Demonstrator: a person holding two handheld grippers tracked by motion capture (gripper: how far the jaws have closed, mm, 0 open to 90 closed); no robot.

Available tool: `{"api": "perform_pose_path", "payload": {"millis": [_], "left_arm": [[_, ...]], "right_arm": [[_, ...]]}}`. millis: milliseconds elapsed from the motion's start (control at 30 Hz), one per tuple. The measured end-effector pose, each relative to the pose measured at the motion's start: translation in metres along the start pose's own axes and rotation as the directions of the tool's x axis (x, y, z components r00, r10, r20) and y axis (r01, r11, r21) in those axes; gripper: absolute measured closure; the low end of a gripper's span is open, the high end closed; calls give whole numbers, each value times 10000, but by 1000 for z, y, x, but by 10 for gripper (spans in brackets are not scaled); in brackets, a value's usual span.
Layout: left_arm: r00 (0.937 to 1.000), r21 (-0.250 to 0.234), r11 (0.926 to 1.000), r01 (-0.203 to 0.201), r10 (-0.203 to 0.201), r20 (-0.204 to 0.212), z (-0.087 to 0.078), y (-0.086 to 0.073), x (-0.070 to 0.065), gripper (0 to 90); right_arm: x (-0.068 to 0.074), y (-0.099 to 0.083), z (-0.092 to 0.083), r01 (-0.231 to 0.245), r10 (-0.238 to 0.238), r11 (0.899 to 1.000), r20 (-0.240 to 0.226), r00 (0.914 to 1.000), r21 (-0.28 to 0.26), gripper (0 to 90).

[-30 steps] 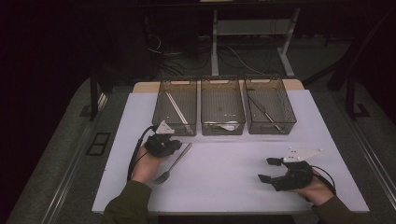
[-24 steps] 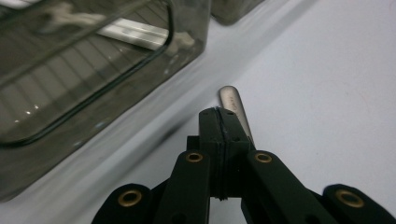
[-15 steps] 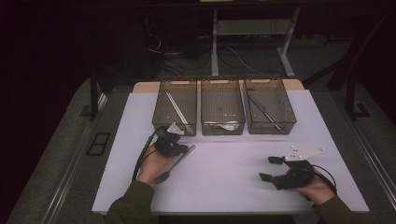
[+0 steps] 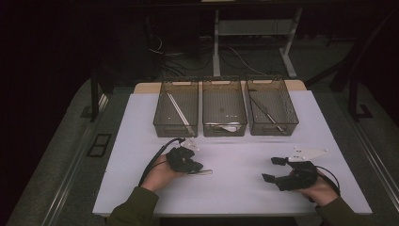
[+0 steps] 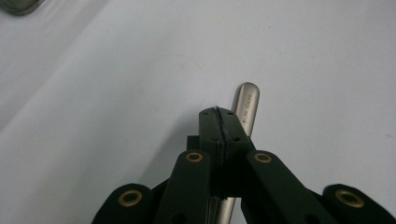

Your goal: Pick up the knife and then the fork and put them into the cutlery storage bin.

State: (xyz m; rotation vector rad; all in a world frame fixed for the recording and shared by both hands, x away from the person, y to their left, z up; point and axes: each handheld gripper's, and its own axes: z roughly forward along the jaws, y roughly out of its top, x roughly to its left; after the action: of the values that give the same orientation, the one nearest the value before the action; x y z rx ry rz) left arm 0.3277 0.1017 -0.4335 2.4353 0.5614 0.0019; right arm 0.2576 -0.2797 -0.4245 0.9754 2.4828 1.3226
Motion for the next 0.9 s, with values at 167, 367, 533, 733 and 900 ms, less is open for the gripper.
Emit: {"api": "perform_pose_path", "payload": {"millis": [167, 367, 533, 733, 900], "left_arm": [[9926, -1060, 9907, 848, -934, -783, -35, -15, 1, 752], [9705, -1283, 9792, 1572, -1772, -1636, -68, -53, 4, 589], [9519, -1366, 9651, 2235, -2462, -1821, -82, -82, 3, 544], [9422, -910, 9579, 2724, -2847, -1764, -78, -94, 1, 542], [9397, -785, 9543, 2882, -2976, -1687, -77, -99, -1, 566]], "right_arm": [[-1, 0, -1, -14, 14, 10000, 8, 10000, -43, 255], [-1, 0, -1, 13, -13, 10000, 25, 10000, -5, 256], [0, 0, 0, 33, -33, 10000, 57, 10000, 35, 255], [0, 0, 1, 67, -68, 9999, 141, 9999, 85, 255], [0, 0, 0, 101, -102, 9999, 206, 9997, 47, 255]]}}
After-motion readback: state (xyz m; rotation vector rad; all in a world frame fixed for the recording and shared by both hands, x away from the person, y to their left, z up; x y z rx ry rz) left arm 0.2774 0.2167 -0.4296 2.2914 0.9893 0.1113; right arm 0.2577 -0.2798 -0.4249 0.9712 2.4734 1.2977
